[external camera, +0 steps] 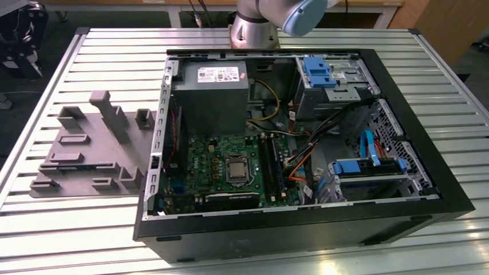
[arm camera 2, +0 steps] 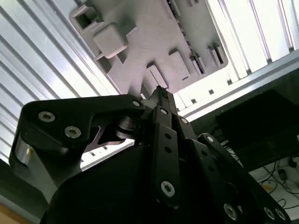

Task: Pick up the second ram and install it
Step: 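Pick up the second ram and move it above second insertion slot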

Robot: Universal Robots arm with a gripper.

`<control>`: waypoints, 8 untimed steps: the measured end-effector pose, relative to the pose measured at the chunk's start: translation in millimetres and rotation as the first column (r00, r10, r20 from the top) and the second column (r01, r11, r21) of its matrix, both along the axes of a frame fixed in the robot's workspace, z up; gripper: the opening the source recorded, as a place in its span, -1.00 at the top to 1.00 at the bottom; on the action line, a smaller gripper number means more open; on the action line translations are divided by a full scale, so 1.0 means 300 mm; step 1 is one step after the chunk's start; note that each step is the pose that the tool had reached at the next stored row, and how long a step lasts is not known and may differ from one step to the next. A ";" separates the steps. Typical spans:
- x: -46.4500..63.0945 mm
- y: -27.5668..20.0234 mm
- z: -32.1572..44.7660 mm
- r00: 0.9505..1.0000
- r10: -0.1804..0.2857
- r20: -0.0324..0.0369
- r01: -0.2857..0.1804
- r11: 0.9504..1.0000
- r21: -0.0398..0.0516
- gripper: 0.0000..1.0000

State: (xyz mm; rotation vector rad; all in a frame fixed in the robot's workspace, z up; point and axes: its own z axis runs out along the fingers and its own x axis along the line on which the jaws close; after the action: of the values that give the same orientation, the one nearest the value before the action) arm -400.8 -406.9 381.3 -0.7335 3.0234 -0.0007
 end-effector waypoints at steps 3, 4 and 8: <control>0.000 0.000 -0.002 0.999 0.043 0.000 -0.043 0.999 0.000 0.74; 0.000 0.000 -0.002 0.998 0.056 0.000 -0.056 0.998 0.000 0.74; 0.000 0.000 -0.005 0.996 0.092 0.000 -0.092 0.996 0.000 0.74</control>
State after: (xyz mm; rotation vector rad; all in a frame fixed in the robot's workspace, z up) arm -400.8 -407.0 379.8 -0.8718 2.9867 0.0014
